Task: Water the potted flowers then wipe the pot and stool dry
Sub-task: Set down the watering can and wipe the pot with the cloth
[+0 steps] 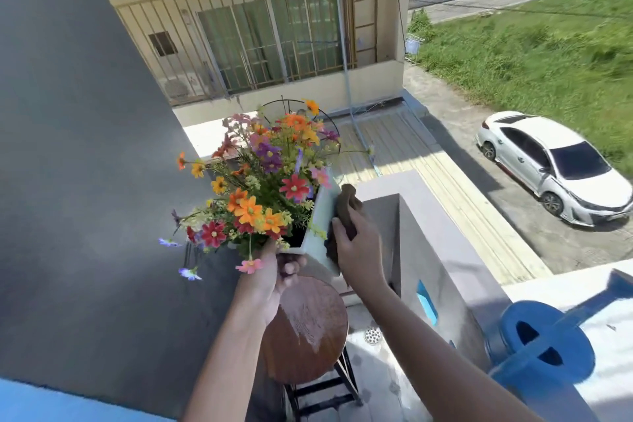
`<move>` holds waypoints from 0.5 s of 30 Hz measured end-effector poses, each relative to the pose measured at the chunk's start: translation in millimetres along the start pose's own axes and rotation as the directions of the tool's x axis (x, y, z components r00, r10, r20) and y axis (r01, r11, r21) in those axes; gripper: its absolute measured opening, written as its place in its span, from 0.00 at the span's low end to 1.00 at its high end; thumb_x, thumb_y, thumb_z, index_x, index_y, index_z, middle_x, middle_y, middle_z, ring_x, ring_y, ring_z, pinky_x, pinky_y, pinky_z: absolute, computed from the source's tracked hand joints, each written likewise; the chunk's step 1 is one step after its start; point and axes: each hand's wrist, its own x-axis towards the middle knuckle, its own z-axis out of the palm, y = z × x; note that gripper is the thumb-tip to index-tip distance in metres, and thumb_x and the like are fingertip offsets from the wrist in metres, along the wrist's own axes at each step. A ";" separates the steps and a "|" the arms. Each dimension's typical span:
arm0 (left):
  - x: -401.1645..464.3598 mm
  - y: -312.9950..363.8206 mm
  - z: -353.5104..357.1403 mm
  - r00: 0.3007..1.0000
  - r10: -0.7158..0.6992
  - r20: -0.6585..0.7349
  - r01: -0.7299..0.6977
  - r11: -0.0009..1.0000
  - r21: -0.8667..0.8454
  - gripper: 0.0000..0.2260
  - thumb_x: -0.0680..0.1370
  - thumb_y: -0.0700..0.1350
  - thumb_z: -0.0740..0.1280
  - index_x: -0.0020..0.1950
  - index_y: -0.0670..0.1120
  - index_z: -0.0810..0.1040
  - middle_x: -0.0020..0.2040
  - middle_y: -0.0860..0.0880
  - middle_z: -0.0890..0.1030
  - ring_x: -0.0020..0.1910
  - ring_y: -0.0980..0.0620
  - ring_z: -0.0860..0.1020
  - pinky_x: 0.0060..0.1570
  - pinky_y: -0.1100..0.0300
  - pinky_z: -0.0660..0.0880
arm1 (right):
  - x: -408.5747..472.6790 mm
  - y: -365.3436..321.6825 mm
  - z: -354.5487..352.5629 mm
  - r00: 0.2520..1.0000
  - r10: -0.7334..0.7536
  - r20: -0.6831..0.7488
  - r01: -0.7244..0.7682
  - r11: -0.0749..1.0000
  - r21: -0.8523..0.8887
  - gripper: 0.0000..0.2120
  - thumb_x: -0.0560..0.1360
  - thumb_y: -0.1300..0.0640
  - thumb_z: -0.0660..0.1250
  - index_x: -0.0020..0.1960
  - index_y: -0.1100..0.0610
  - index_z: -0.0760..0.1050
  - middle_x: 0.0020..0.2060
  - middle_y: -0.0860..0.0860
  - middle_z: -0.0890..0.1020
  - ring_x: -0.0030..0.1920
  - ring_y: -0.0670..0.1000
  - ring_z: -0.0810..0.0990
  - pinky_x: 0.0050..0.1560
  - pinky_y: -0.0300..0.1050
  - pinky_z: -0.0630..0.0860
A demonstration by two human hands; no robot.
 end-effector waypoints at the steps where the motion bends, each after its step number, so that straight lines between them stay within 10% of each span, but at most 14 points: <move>1: 1.9 1.1 -1.1 1.000 0.002 -0.017 -0.001 1.000 0.023 0.15 0.84 0.44 0.53 0.43 0.38 0.73 0.25 0.45 0.78 0.18 0.58 0.68 0.17 0.68 0.62 | -5.0 -3.4 2.4 1.000 -0.024 0.016 0.024 1.000 0.017 0.11 0.78 0.60 0.66 0.57 0.60 0.81 0.44 0.49 0.76 0.42 0.53 0.79 0.42 0.45 0.73; 7: 11.4 -8.8 -10.6 0.999 0.018 -0.045 -0.013 0.993 0.115 0.14 0.84 0.43 0.53 0.47 0.39 0.75 0.30 0.44 0.78 0.19 0.57 0.68 0.20 0.66 0.62 | -3.8 -33.7 13.2 0.999 -0.011 0.036 0.006 0.990 0.142 0.09 0.78 0.65 0.67 0.56 0.60 0.82 0.39 0.45 0.77 0.38 0.40 0.75 0.39 0.27 0.67; 15: 25.1 -1.6 -39.4 1.000 0.002 -0.015 0.000 0.983 0.183 0.15 0.81 0.38 0.56 0.38 0.40 0.76 0.33 0.38 0.78 0.21 0.55 0.70 0.20 0.64 0.64 | 27.0 3.8 38.2 0.989 0.150 0.009 -0.150 0.988 0.021 0.05 0.80 0.60 0.65 0.50 0.61 0.79 0.35 0.61 0.79 0.33 0.51 0.72 0.37 0.48 0.67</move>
